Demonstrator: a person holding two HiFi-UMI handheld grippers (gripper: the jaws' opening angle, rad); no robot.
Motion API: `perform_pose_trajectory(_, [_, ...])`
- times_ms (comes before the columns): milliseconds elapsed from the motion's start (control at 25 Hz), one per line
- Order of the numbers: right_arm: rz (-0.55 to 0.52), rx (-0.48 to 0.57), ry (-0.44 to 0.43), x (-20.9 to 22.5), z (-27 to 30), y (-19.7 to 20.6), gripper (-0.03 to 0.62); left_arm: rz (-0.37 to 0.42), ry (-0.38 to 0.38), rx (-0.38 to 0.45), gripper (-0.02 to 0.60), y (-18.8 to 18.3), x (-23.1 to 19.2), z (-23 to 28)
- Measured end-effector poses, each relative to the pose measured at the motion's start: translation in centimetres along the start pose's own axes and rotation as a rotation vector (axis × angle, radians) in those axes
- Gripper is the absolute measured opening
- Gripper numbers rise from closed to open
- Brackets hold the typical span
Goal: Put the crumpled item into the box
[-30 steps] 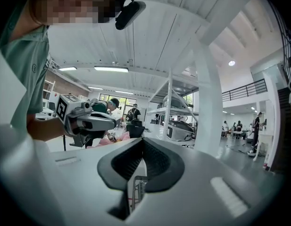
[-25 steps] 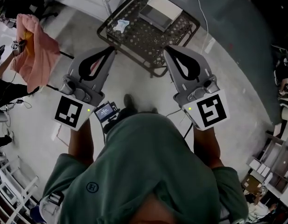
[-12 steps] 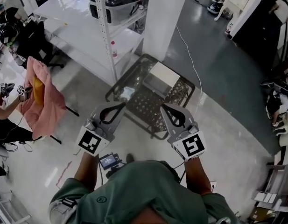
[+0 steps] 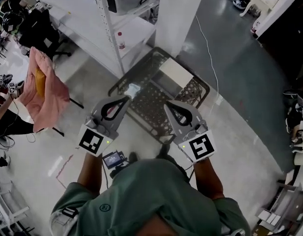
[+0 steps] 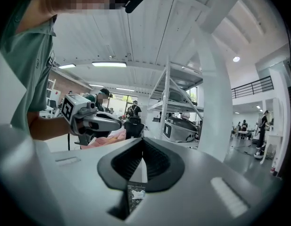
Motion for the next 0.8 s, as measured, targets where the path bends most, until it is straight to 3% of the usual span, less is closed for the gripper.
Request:
perform_pose_trajectory(440, [0.005,0.036,-0.206,9.1,2.0,2.0,0.006,-0.007,-0.178,-0.079,0.003,0.6,-0.2,7.5])
perform_pose_trajectory(800, [0.038,0.08,-0.284,13.4,2.9,3.3,0.008,0.004,-0.263,-0.138,0.003,1.3,-0.6,11.0])
Point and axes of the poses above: the fingertips, and each gripper's own axes: z forward along the fingers, x to its right, y out of its underside, the point moved 5 cm from there along -z, backward along the fingers, and after that the axes turned 4 degrees about -y, right-handed, at the moved point
